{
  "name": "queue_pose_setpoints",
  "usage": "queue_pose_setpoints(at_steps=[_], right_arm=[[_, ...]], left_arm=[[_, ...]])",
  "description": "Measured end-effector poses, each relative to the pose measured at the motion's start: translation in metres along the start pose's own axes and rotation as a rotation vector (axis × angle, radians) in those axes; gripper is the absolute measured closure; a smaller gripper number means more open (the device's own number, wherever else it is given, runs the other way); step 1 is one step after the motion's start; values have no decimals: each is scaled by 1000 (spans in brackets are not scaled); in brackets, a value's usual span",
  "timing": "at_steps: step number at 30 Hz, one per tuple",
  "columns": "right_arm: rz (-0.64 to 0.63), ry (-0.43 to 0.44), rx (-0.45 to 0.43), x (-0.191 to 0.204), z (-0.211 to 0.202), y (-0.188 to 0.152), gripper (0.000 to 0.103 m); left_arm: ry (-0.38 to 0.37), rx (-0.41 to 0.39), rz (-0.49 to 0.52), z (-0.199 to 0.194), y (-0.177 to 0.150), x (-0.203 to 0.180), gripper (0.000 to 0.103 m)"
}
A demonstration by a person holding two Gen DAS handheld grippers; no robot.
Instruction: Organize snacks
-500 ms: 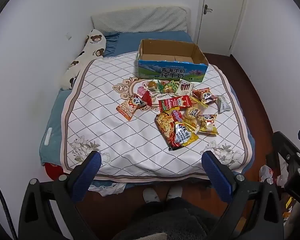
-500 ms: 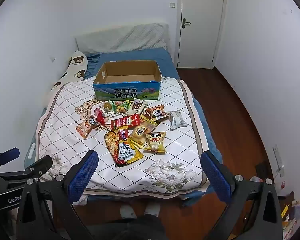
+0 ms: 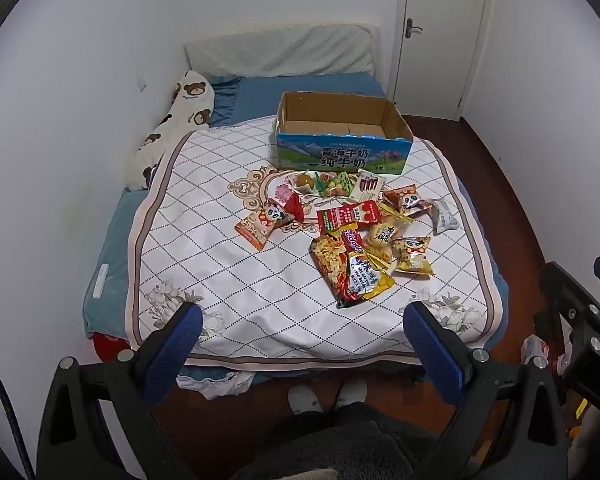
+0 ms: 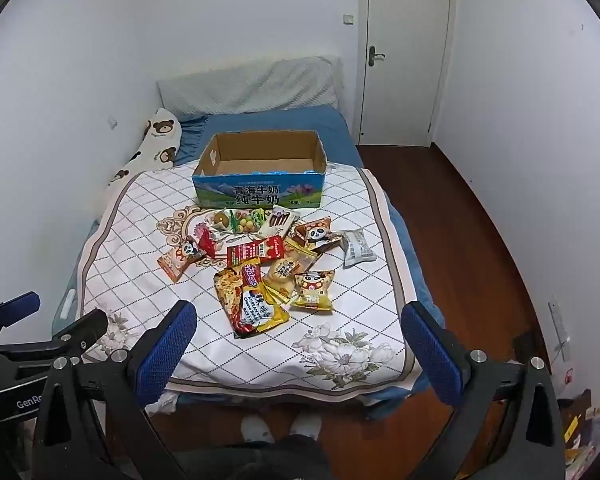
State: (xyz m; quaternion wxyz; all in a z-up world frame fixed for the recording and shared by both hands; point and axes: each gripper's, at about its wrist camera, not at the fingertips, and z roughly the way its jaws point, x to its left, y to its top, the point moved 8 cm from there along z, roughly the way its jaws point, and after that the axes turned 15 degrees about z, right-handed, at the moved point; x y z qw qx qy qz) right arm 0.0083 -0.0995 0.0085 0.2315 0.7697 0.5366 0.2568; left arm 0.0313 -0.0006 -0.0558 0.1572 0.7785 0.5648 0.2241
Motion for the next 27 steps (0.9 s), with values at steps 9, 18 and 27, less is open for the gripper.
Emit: queue_pose_setpoints(at_steps=[9, 18, 27], right_arm=[[3, 4, -20, 5, -5, 3, 0], [3, 7, -17, 8, -3, 5, 0], [4, 3, -21, 13, 5, 10, 0]], left_arm=[[5, -10, 11, -2, 5, -4, 0], [8, -14, 11, -1, 8, -2, 0], [4, -11, 7, 4, 13, 7, 0]])
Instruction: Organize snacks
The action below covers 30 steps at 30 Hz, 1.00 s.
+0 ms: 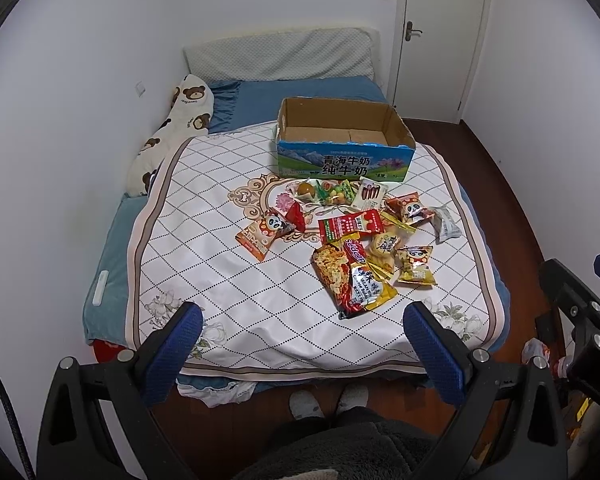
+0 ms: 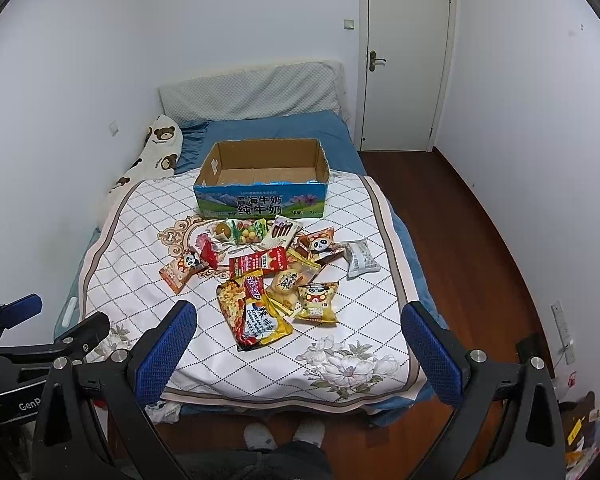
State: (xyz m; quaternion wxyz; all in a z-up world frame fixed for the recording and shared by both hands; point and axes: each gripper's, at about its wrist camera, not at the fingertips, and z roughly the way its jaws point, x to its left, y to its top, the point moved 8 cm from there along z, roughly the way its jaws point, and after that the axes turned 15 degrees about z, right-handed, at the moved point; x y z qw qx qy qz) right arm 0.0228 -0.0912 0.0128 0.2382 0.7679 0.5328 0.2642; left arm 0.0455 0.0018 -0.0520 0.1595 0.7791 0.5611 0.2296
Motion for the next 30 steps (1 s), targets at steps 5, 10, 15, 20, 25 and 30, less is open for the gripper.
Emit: queue_pose_setpoints(at_steps=[5, 10, 15, 20, 25, 30], right_arm=[[1, 1, 0, 0, 2, 1, 0], [0, -4, 5, 3, 5, 1, 0], [5, -8, 7, 4, 10, 4, 0], [6, -9, 8, 2, 12, 4, 0], [8, -10, 10, 1, 14, 5, 0], [12, -15, 6, -2, 17, 2, 0]], left_arm=[[1, 0, 4, 4, 4, 2, 0], [-2, -1, 4, 6, 6, 2, 0], [-4, 1, 9, 9, 10, 4, 0], [-3, 1, 12, 11, 11, 4, 0], [-4, 0, 15, 12, 12, 4, 0], [-8, -2, 19, 12, 12, 3, 0]])
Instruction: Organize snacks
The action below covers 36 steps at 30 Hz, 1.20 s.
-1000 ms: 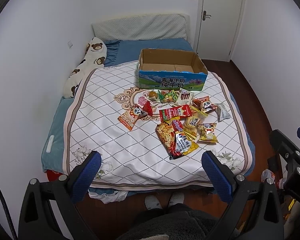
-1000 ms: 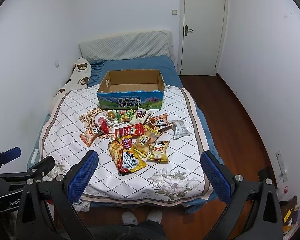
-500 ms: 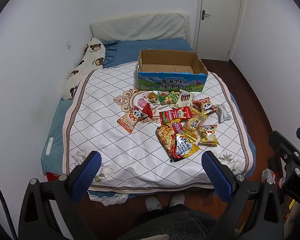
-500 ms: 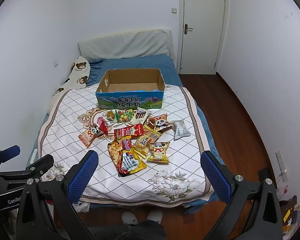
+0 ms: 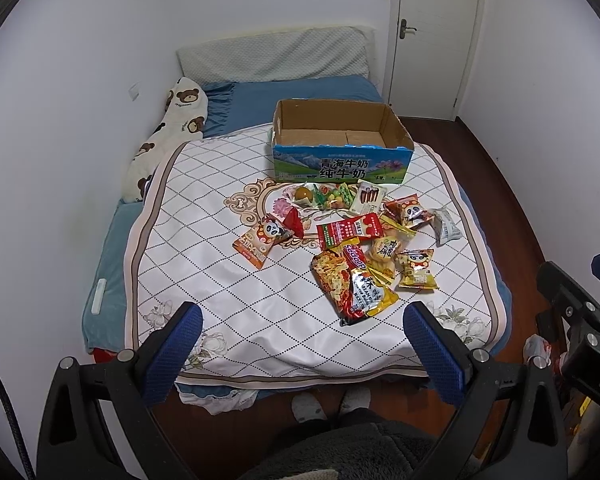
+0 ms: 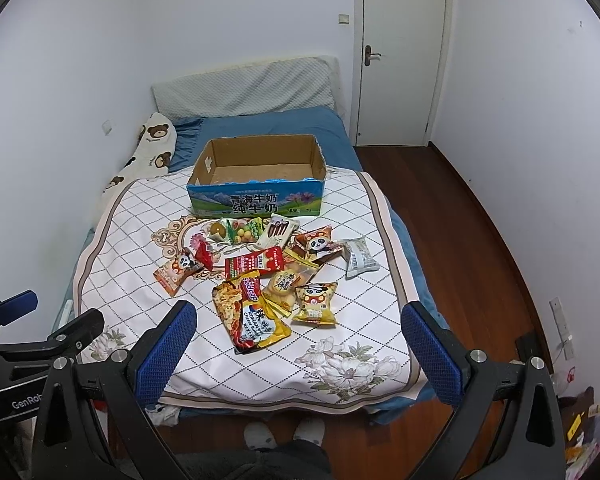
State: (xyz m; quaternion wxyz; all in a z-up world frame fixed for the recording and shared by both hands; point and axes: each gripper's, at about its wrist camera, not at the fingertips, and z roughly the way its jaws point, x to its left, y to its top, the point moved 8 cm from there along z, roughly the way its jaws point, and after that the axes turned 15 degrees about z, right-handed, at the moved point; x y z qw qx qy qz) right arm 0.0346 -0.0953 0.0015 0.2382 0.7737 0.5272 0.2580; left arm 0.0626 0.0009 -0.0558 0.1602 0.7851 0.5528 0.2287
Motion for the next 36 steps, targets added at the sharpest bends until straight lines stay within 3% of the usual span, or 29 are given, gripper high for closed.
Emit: queue_pose_setpoints(at_steps=[18, 25, 29, 36], right_arm=[[20, 7, 31, -2, 7, -5, 0], [76, 3, 70, -5, 34, -7, 0], [133, -36, 111, -16, 76, -12, 0], [187, -89, 275, -40, 171, -29, 0]], left_arm=[[-13, 2, -4, 1, 3, 0, 0], [-1, 15, -11, 37, 14, 21, 0], [-15, 99, -12, 94, 15, 30, 0], [-231, 362, -75, 213, 1, 0, 0]])
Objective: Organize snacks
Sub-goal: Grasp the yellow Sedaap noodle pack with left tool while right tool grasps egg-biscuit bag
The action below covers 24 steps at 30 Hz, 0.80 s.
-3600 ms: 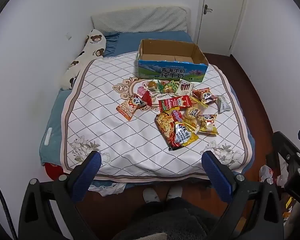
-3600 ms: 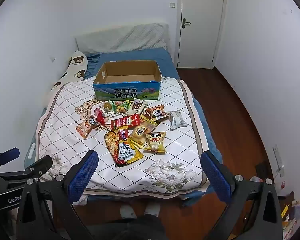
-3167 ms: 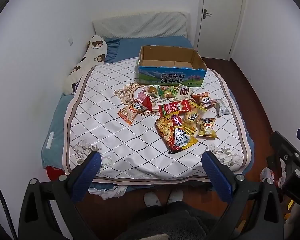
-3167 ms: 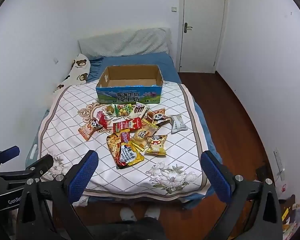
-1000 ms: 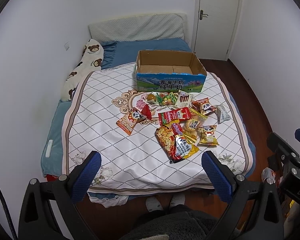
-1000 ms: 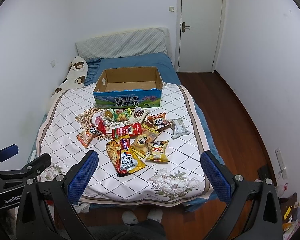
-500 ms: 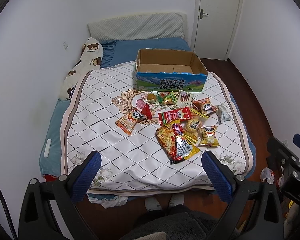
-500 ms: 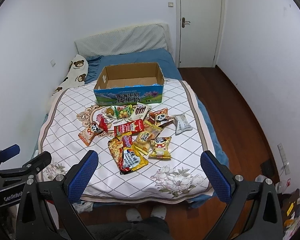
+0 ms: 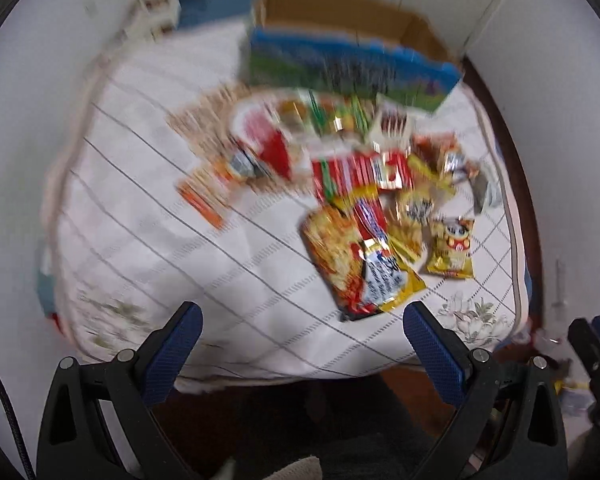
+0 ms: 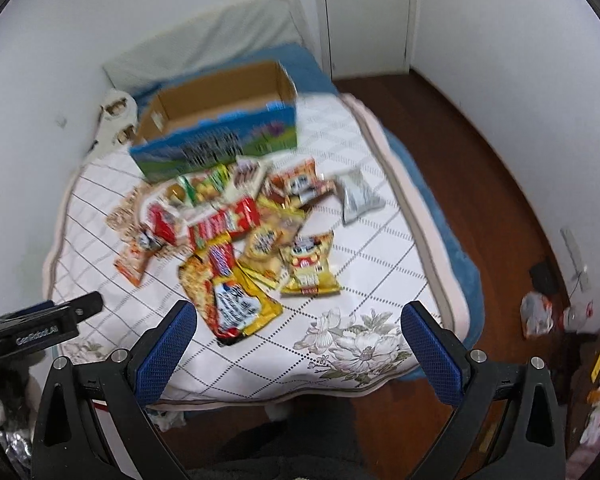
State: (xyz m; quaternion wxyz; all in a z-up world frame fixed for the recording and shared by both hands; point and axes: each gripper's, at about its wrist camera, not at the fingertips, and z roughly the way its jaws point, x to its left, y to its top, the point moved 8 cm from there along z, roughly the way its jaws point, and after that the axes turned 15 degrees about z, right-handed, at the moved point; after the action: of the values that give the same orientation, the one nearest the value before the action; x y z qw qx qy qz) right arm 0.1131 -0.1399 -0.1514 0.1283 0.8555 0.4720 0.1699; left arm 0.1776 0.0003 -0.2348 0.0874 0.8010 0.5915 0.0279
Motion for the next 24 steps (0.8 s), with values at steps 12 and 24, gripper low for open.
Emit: queue_pose_setpoints(at_steps=[12, 24], right_arm=[[5, 75, 328, -1, 157, 47, 7], [47, 131, 511, 43, 238, 46, 16]], left_arm=[[-150, 346, -190, 175, 37, -52, 3], [228, 300, -72, 161, 45, -4, 17]])
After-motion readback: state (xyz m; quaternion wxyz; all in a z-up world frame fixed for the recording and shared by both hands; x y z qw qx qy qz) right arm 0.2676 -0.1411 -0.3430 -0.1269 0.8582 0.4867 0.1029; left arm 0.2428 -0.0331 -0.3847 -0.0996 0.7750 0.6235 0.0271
